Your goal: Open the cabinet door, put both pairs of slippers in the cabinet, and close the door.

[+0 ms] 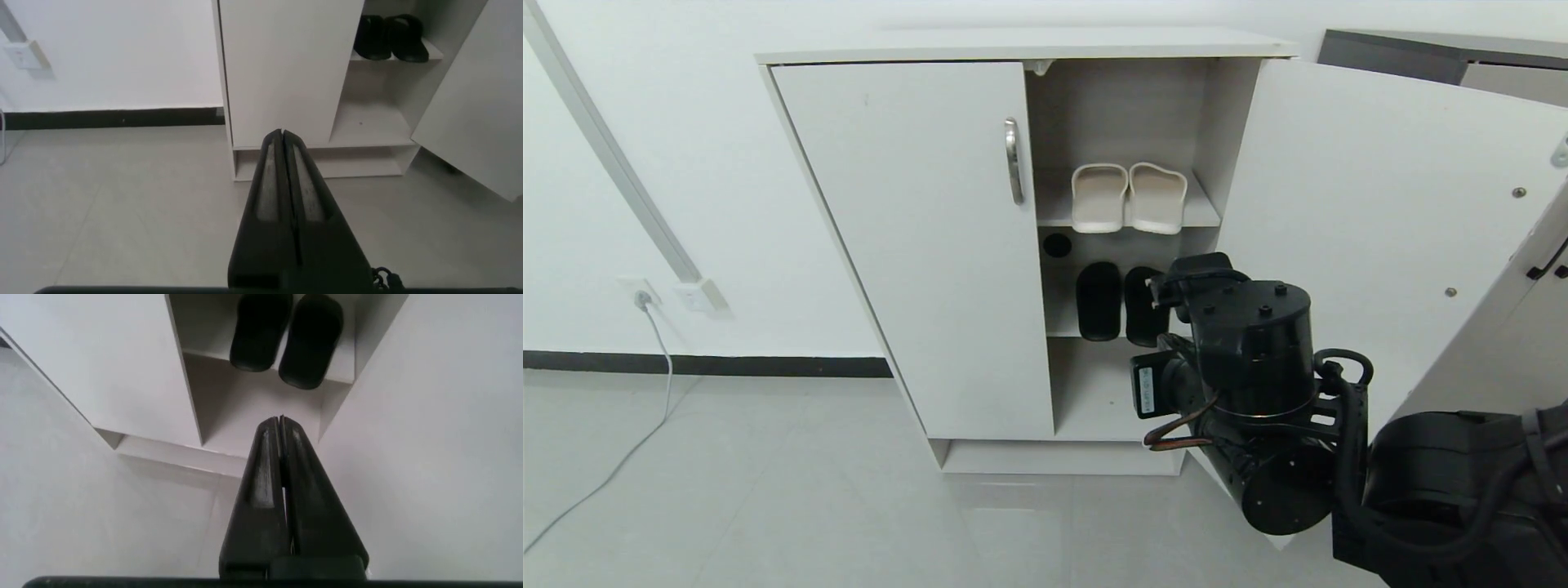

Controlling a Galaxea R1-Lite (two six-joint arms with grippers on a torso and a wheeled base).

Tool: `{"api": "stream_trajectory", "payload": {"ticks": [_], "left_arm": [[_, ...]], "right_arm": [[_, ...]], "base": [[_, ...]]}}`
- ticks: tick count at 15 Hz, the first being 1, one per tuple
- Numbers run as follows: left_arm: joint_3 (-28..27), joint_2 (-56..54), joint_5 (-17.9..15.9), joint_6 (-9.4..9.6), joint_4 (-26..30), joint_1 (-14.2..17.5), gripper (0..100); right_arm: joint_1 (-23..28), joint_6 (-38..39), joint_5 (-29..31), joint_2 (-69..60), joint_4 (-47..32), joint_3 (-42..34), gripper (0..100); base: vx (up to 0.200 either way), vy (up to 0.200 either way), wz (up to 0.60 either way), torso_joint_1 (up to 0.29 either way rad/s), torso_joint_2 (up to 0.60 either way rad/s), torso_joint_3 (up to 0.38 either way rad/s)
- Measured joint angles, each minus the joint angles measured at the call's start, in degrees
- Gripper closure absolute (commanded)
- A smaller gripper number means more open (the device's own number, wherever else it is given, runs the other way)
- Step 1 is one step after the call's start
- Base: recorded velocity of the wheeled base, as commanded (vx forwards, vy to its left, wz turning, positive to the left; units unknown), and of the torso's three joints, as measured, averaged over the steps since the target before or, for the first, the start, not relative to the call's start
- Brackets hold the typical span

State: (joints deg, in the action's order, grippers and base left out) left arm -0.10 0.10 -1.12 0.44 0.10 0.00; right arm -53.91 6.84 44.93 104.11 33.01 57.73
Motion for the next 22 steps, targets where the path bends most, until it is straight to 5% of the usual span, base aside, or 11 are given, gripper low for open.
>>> {"api": "stream_trajectory", "payload": {"ticks": [13, 22], "left_arm": [[0.0, 0.0, -0.02, 0.0, 0.0, 0.0, 100], [-0.01, 0.01, 0.0, 0.0, 0.0, -0.02, 100]], "right_arm": [[0.6, -0.02, -0.02, 0.79, 0.05, -0.71, 100], [0.72, -0.06, -0.02, 1.02, 0.02, -0.77, 100]], "base": [[0.0, 0.0, 0.0, 0.001, 0.0, -0.002], [0.0, 0.0, 0.0, 0.046, -0.39, -0.337]]}}
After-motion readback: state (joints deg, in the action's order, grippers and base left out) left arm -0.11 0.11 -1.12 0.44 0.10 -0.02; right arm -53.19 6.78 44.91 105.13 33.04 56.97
